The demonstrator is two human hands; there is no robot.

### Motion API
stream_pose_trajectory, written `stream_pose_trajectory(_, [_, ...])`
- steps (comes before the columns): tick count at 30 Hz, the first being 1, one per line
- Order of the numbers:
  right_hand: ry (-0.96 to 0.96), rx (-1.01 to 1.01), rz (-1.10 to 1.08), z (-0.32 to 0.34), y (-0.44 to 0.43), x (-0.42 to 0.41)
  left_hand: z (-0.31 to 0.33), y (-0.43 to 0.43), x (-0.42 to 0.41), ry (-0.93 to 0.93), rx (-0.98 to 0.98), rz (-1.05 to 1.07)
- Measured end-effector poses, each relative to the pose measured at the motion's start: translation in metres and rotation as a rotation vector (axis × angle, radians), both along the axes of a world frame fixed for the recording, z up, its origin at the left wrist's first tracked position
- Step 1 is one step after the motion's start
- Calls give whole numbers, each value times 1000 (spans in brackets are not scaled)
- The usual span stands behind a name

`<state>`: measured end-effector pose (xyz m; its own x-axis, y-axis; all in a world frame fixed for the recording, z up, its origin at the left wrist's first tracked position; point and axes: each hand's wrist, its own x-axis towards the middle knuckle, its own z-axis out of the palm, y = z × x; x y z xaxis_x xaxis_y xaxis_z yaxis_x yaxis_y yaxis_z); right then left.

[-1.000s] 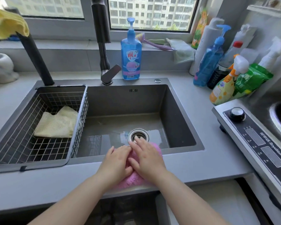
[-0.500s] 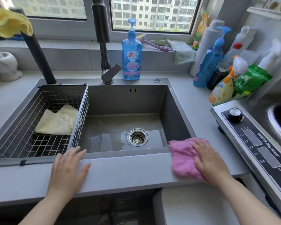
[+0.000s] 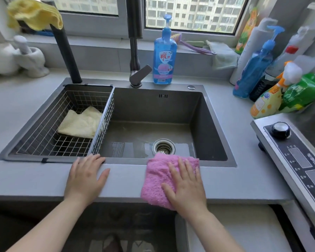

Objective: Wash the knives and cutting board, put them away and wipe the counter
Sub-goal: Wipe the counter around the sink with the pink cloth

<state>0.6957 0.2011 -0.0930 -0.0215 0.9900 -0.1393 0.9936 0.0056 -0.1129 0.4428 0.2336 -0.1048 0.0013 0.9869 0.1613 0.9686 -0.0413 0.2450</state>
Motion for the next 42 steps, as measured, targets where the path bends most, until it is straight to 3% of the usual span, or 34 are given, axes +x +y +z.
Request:
stream_pose_trajectory(4, [93,13,74,8,-1,14,3,0,-3,-52,-7,-19])
stream_pose_trajectory(8, [149,92,-132,12,2,49,10,-11,-27,-92,109,-68])
stream_pose_trajectory(13, [101,101,-269,17,7,1,12,-33,-105,-93,130,32])
stream_pose_trajectory(20, [0,101,137,2,7,-179,17,-33,-220,-41,87,156])
stream_pose_trajectory(24, [112,71,122,14,4,-196,16,-18,-277,-36,83,179])
stream_pose_trajectory(28, [271,192,-176,12,2,-164,3,-11,-330,13,64,188])
stream_pose_trajectory(33, [156,171,-497,18,4,-211,-7,-17,-350,-35,80,179])
stream_pose_trajectory(35, [125,170,-457,16,4,-241,-4,-17,-349,-49,72,168])
stream_pose_trajectory(42, [79,76,42,2,-11,-369,2,-19,-363,-166,-35,140])
